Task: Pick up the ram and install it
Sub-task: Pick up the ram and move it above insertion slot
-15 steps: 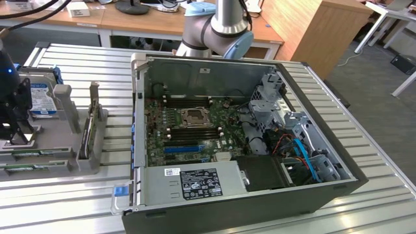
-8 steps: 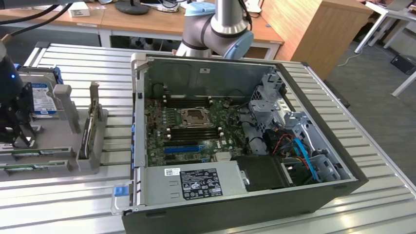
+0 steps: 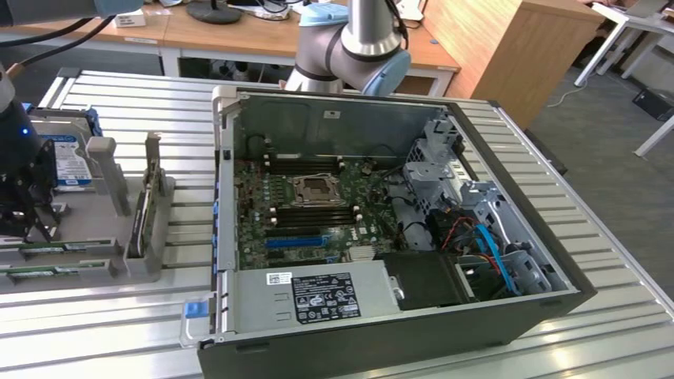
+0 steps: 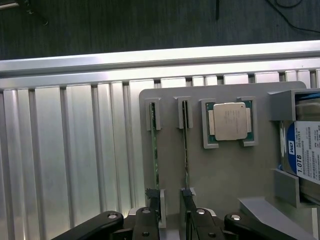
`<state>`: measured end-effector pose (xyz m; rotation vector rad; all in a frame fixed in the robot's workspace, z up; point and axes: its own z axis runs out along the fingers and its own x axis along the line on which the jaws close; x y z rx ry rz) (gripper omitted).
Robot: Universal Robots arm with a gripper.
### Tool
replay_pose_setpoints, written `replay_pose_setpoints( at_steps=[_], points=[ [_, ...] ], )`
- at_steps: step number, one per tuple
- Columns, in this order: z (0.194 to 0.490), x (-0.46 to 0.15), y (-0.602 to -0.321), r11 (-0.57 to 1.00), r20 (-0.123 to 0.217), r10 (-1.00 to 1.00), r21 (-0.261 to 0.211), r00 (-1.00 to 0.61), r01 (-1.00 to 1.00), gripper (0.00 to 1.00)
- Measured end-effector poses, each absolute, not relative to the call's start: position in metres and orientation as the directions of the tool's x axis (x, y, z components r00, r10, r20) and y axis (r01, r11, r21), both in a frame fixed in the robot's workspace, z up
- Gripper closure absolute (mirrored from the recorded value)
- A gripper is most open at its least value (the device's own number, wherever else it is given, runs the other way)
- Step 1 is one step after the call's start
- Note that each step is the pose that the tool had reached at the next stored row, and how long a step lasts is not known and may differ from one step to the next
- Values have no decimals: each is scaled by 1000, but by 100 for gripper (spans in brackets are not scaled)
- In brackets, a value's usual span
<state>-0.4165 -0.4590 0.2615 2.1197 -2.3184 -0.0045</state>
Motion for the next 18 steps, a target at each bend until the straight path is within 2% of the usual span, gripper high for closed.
replay_pose_setpoints(
  at_steps=[18],
  points=[
    [260,-416,-466,89,-2,-996,2,-89,-996,69]
  ],
)
